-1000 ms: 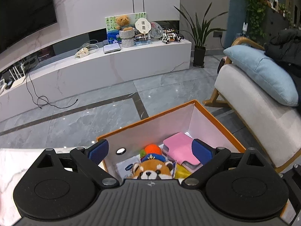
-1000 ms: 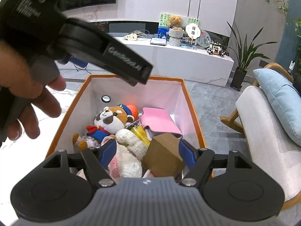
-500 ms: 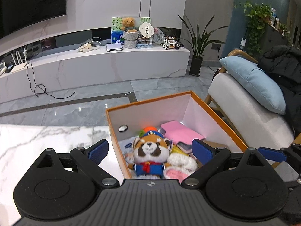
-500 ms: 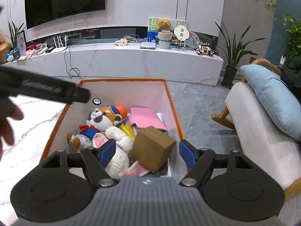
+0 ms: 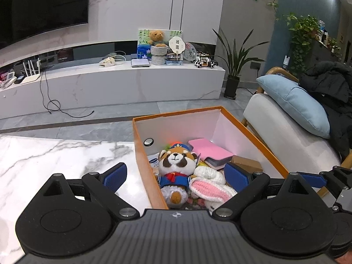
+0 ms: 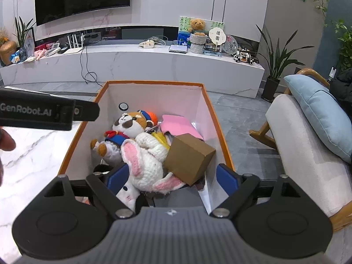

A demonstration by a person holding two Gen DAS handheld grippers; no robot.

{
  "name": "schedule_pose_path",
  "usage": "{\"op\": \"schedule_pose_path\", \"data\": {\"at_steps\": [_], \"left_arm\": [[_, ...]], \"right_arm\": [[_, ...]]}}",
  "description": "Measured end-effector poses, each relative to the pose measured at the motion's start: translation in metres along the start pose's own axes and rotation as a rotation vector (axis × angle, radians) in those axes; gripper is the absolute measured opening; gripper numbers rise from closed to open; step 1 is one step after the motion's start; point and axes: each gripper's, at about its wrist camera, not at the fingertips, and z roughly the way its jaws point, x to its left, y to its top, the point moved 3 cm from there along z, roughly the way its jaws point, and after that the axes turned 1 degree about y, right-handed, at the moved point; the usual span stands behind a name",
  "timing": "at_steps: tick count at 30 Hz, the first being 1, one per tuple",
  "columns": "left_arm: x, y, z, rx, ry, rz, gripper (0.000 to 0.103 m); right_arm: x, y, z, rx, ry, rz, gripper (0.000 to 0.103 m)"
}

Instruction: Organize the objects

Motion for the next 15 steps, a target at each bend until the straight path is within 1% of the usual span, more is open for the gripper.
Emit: {"op": "schedule_pose_path", "data": {"at_steps": [4, 6, 8, 10, 12, 15], "left_arm": [[-0.005, -0.007, -0.01, 0.001, 0.028, 0.004, 0.103], [-0.008, -0.01, -0.016, -0.014, 0.026, -0.004, 0.103], [-0.012, -0.012, -0.021, -0.021, 0.017, -0.01, 0.103], [-0.015, -0.016, -0.025, -0.019, 0.02, -0.013, 0.103], [-0.016, -0.019, -0.028, -0.02, 0.035, -0.03, 0.103], [-0.019, -0.025, -0.03, -0.009, 0.036, -0.037, 0.103]], "right_arm": [[0.001, -0.004, -0.001, 0.003, -0.007, 0.003, 0.089], [0.001, -0.006, -0.002, 0.003, -0.02, 0.007, 0.092], [0.0, -0.008, -0.003, 0.0, -0.032, 0.009, 0.094], [-0.001, -0.009, -0.005, -0.004, -0.04, 0.014, 0.095], [-0.001, -0.011, -0.007, -0.012, -0.048, 0.018, 0.098], [-0.002, -0.011, -0.01, -0.027, -0.066, 0.018, 0.099]]}}
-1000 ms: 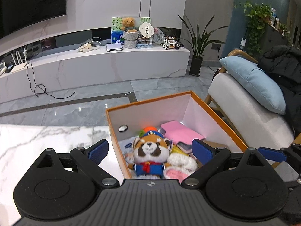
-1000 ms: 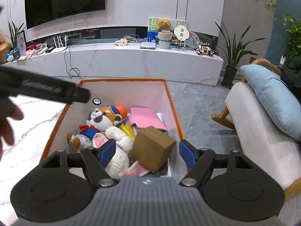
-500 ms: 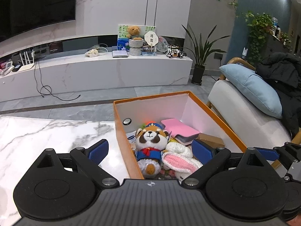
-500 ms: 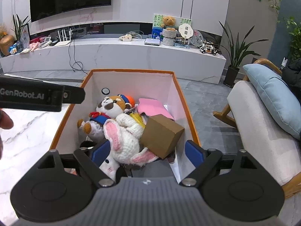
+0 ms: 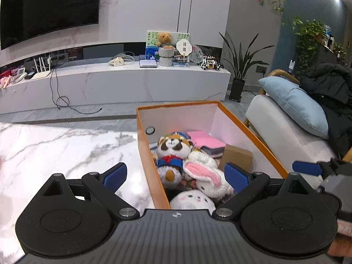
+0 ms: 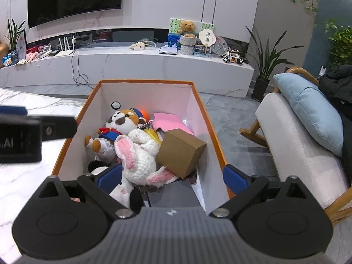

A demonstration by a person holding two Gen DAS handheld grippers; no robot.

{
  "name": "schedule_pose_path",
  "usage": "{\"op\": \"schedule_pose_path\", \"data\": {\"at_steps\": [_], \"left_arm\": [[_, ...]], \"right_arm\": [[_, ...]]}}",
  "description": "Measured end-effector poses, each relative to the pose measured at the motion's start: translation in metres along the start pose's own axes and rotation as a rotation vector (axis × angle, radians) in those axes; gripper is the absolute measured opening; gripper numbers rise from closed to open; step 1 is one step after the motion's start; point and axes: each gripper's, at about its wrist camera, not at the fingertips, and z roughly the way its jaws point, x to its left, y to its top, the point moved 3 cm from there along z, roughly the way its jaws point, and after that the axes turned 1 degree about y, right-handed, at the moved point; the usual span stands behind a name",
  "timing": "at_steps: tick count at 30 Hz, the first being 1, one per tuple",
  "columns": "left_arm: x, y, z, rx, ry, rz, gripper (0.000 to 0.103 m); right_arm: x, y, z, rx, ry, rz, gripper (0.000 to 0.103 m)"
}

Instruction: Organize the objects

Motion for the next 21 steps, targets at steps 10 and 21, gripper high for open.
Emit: {"op": "schedule_pose_path", "data": {"at_steps": [10, 21], "left_arm": [[0.007, -0.019, -0.002, -0.009, -0.014, -0.061, 0.103], [0.017, -0.033, -0.001, 0.038, 0.032, -0.055, 0.103]], "right_arm": [[-0.001, -0.006, -0.007, -0.013, -0.017, 0.027, 0.1], [-0.001, -0.022, -0.018, -0.016, -0.042, 0.033, 0.1]]}}
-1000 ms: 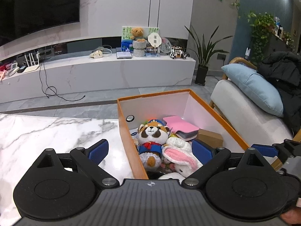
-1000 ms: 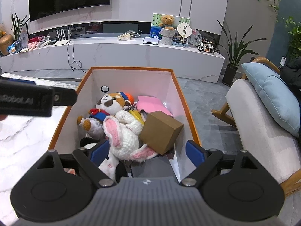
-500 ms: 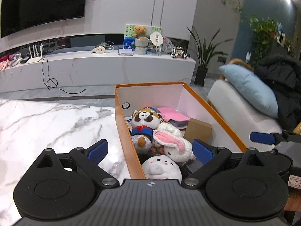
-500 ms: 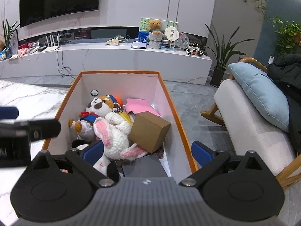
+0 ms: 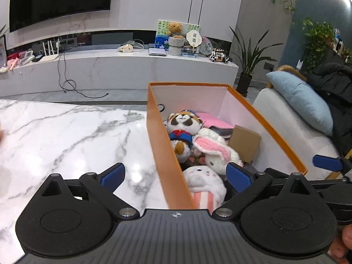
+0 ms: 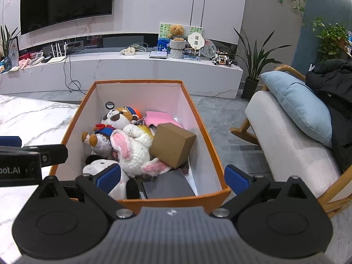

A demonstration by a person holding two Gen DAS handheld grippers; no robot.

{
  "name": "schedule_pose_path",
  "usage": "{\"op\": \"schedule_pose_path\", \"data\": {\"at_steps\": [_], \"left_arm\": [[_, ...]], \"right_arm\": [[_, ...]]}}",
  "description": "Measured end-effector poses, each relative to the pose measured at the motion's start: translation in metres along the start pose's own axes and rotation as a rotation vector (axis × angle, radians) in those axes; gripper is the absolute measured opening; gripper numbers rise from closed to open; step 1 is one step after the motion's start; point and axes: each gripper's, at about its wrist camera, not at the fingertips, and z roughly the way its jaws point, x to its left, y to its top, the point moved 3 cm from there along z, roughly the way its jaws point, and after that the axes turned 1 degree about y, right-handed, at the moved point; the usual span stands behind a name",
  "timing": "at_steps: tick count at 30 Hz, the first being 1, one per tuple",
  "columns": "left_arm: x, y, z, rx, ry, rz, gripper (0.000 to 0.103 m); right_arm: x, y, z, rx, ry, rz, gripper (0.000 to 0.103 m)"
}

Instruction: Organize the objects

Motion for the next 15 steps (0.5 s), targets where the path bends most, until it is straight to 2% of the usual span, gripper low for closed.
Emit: {"op": "schedule_pose_path", "data": {"at_steps": [6, 10, 15], "left_arm": [[0.001, -0.008, 0.005, 0.042, -0.017, 0.01, 0.103], [0.002, -0.011, 0.008, 0.053, -0.013, 0.019, 0.103], [0.004, -0.013, 0.01, 0.062, -0.017, 0.014, 0.103]], "right_arm": [[-0.009, -0.003, 0.006, 0.014, -0.023, 0.034, 0.1], [-0.012, -0.003, 0.008, 0.021, -0.004, 0.066, 0.1], [-0.004, -0.003, 0.009, 0.026, 0.007, 0.038, 0.1]]}}
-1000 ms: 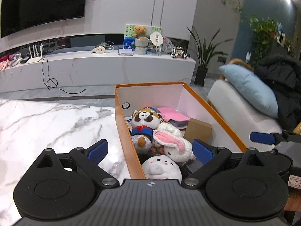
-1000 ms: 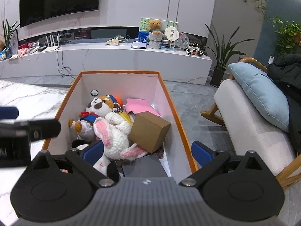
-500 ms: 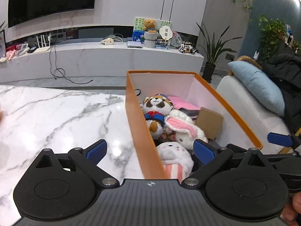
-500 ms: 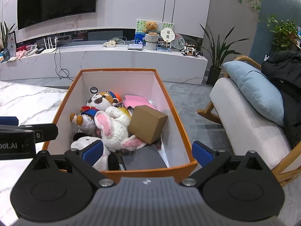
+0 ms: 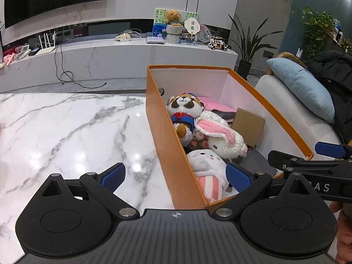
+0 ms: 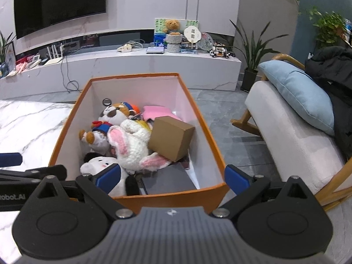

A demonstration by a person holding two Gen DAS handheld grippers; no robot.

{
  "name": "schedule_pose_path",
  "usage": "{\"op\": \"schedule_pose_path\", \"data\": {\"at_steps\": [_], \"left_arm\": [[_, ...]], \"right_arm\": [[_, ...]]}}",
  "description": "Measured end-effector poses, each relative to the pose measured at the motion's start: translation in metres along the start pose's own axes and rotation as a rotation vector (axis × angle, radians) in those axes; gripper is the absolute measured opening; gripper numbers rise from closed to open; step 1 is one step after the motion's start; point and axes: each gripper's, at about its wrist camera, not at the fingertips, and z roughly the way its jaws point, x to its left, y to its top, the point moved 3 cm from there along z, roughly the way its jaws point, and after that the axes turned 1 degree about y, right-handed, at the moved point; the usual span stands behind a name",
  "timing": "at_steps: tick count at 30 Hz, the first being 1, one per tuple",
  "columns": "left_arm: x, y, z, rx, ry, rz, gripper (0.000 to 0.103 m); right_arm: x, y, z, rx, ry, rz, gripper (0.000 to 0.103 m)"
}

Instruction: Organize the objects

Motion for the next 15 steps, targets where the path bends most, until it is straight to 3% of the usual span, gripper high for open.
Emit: {"op": "schedule_pose_path", "data": {"at_steps": [15], "left_arm": [[0.0043, -0.0007, 0.0013, 0.006, -0.006, -0.008, 0.103]], "right_arm": [[0.0021, -0.0006, 0.0026, 0.01, 0.003, -0.003, 0.1]]}}
